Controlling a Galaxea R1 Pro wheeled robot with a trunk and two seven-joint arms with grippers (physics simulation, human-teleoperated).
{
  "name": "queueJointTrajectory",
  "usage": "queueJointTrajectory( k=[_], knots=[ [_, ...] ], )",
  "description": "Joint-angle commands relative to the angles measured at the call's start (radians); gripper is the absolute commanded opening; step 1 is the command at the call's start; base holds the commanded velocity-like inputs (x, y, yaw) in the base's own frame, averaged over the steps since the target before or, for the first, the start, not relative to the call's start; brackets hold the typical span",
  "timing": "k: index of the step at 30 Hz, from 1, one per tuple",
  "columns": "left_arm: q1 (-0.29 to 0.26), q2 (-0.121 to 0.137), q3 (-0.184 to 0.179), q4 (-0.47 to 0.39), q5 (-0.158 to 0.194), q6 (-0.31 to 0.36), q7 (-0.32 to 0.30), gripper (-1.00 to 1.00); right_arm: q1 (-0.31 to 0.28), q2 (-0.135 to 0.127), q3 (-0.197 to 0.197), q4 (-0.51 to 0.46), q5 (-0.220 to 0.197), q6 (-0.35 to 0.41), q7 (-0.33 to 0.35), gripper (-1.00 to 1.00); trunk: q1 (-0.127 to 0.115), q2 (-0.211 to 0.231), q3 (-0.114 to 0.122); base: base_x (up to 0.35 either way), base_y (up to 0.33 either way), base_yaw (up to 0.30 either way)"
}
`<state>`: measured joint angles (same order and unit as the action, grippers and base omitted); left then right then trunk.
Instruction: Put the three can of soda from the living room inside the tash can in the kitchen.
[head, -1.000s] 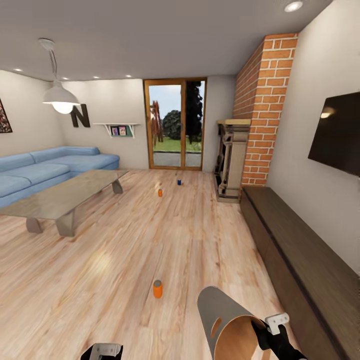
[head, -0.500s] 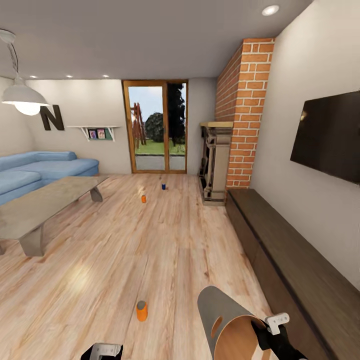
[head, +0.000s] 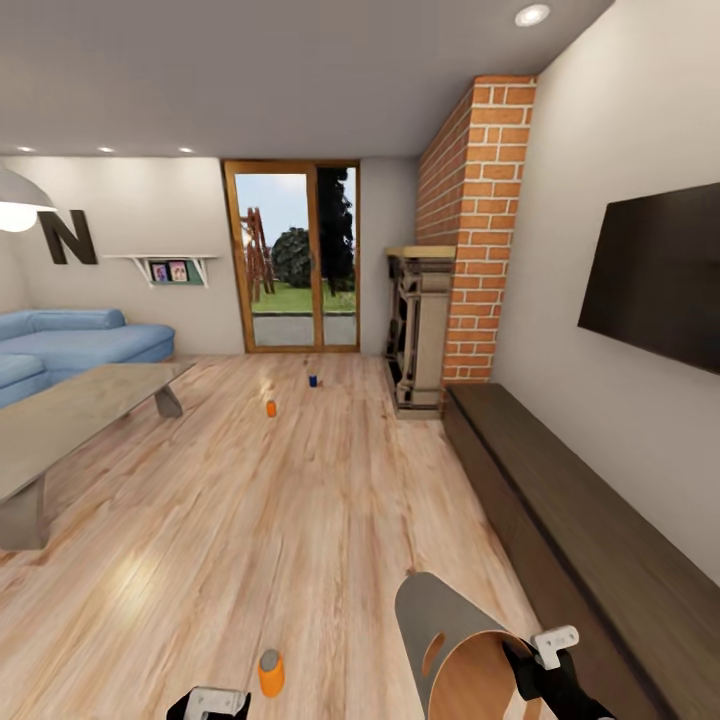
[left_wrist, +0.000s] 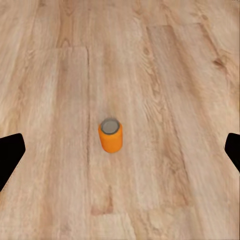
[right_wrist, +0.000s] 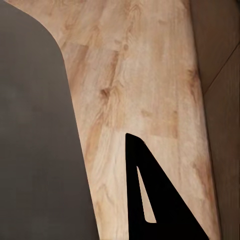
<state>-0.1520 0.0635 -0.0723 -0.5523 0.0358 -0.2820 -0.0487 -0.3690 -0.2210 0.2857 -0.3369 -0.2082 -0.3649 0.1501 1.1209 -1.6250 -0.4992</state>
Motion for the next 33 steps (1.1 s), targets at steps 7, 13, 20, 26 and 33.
queueJointTrajectory(
  k=[7, 13, 20, 26, 33],
  knots=[
    [0.0, 0.001, -0.003, 0.0, 0.0, 0.001, -0.002, 1.0, -0.001, 0.0, -0.005, -0.002, 0.0, 0.0, 0.0, -1.0, 0.0, 0.0, 0.0, 0.323, 0.109, -0.004],
    [0.0, 0.001, -0.003, 0.0, -0.001, 0.0, -0.002, 1.0, -0.001, -0.001, -0.005, -0.002, -0.002, 0.001, 0.0, -1.0, 0.0, 0.0, 0.003, 0.323, 0.103, -0.072],
    [0.0, 0.001, -0.003, 0.0, -0.001, 0.0, -0.002, 1.0, -0.001, -0.003, -0.005, -0.002, -0.003, 0.0, 0.0, -1.0, 0.0, 0.0, 0.011, 0.287, 0.044, -0.169],
    [0.0, 0.001, -0.003, 0.0, -0.001, 0.0, -0.002, 1.0, -0.001, -0.003, -0.005, -0.002, -0.002, 0.0, 0.0, -1.0, 0.0, 0.0, 0.018, 0.226, 0.004, -0.181],
    [0.0, 0.001, -0.003, 0.0, 0.0, -0.001, -0.002, 1.0, -0.001, 0.001, -0.004, -0.002, -0.001, 0.0, 0.0, -1.0, 0.0, 0.0, 0.023, 0.163, 0.001, -0.12]
  ],
)
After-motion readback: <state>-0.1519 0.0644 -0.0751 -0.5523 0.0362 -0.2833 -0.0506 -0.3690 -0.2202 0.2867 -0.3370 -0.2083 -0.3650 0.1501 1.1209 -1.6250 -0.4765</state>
